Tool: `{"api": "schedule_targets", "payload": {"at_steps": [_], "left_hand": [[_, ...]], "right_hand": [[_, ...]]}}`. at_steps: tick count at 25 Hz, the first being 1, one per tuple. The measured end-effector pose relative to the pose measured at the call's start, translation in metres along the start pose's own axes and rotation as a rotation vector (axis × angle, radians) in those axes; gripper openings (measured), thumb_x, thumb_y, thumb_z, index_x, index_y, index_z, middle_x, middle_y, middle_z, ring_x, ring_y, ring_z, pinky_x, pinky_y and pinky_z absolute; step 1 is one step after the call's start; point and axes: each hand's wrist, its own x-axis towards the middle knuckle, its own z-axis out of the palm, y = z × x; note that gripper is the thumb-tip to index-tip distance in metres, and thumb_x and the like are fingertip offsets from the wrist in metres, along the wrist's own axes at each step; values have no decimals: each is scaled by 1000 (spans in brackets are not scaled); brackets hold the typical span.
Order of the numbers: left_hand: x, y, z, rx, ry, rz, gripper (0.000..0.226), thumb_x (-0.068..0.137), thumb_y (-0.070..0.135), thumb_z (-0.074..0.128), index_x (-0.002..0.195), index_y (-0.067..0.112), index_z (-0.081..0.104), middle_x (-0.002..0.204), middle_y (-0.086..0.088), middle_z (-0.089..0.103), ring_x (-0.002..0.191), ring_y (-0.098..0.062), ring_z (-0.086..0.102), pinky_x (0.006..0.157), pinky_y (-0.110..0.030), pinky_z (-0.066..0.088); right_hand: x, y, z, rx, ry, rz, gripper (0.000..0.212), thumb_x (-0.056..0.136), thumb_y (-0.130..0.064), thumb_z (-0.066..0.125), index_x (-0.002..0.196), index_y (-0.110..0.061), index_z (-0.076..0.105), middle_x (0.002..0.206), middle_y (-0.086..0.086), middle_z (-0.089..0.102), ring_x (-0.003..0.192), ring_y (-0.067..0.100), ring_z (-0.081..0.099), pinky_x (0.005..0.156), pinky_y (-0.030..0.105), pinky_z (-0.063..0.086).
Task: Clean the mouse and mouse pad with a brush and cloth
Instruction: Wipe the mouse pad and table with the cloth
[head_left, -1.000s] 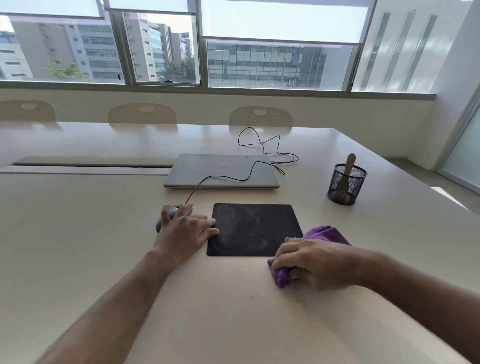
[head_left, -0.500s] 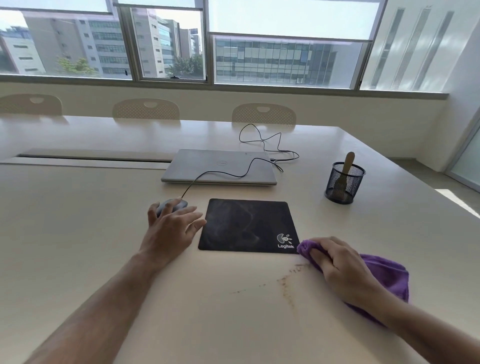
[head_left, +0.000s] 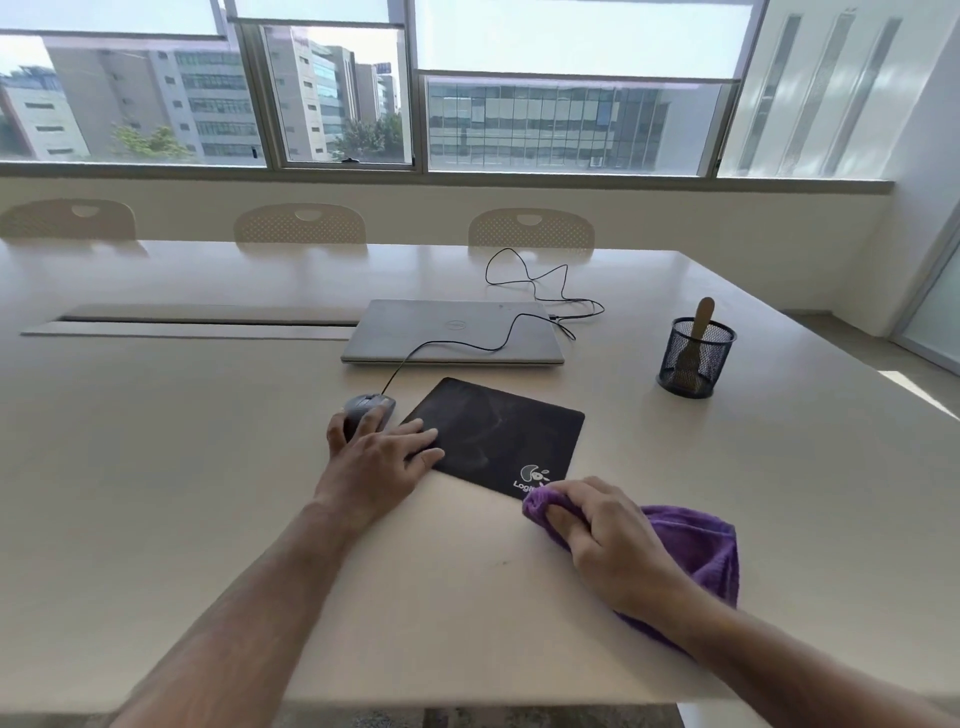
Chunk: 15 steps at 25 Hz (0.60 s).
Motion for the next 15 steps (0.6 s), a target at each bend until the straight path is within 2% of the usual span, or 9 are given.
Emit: {"api": "schedule_targets", "payload": {"at_steps": [2, 6, 11, 15], "left_hand": [[-1, 4, -4, 2, -67, -26, 43, 98, 63, 34, 136, 52, 50, 148, 25, 44, 150, -14, 12, 114, -56, 0], [-3, 12, -7, 26, -51, -36, 42, 97, 62, 36, 134, 50, 53, 146, 23, 48, 149, -16, 14, 112, -63, -8], [-10, 26, -4, 78, 34, -33, 40, 94, 64, 43, 121, 45, 66, 126, 17, 65, 141, -19, 30, 111, -64, -7], [-16, 34, -4, 65, 96, 6, 40, 93, 62, 48, 114, 38, 72, 115, 9, 71, 132, -20, 41, 113, -59, 4]], "right_hand": [[-3, -6, 1, -18, -33, -20, 25, 99, -32, 55, 121, -30, 65, 111, -10, 61, 107, 13, 53, 101, 36, 41], [-9, -22, 5, -27, -152, -130, 26, 99, -33, 55, 123, -31, 64, 113, -15, 59, 111, 7, 50, 103, 33, 40], [-21, -40, 7, -22, -331, -253, 30, 99, -33, 54, 127, -29, 62, 120, -15, 60, 116, 2, 51, 105, 33, 42], [-45, -49, 4, 13, -419, -293, 30, 100, -28, 56, 128, -27, 64, 119, -14, 61, 115, 2, 52, 104, 29, 42]]}}
